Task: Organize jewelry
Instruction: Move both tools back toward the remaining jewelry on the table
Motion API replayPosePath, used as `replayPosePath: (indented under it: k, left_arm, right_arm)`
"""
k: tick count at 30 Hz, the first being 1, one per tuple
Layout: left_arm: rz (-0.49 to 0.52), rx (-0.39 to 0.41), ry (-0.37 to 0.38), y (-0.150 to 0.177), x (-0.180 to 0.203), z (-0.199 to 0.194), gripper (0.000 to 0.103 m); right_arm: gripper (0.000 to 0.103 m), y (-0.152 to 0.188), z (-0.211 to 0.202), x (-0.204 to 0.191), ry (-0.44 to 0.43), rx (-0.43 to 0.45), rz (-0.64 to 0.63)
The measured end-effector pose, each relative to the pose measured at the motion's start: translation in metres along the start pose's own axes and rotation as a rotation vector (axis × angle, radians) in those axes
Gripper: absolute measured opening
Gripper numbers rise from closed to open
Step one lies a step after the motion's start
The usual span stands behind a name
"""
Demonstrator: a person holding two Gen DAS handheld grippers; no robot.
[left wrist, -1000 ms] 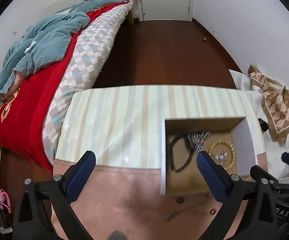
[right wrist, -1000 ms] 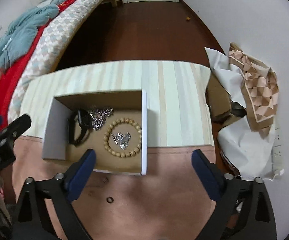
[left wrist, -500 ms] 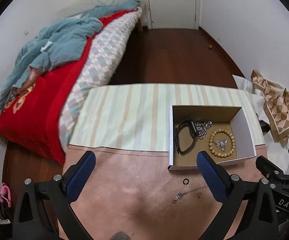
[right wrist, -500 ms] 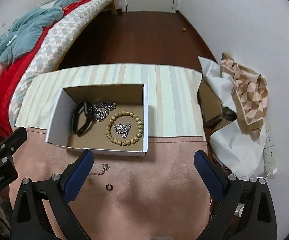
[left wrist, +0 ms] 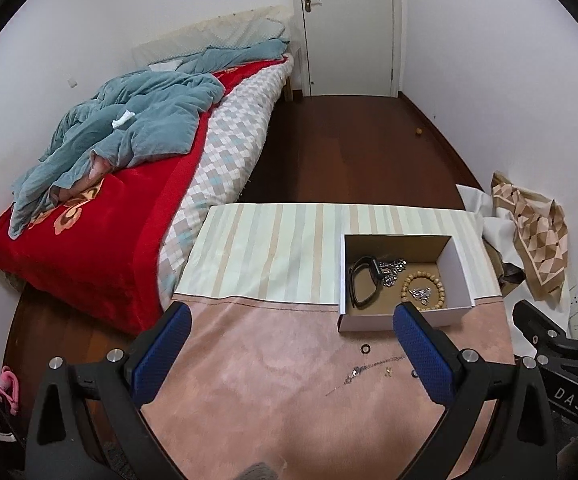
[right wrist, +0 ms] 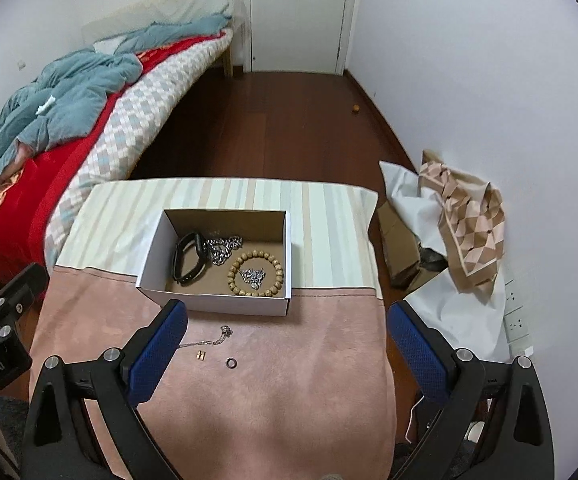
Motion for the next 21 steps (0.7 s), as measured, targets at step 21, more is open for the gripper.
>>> replayPosePath:
  k: [21]
  left_arm:
    - [-0.043,-0.183,-0.176,0.081,-0.018,0.071,0.103]
  right_arm:
    - [0.085,0.085,0.087,0.005,-0.173,-0.149,0.13]
Point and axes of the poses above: each gripper's, at about its wrist camera, not at the fingertips, and z roughly the way its jaws point, x to its right, y to its underside, the point moved 2 cm from there along z, roughly the way its jaws point, and after that the axes turned 2 degrees about z, right-handed, at the moved point
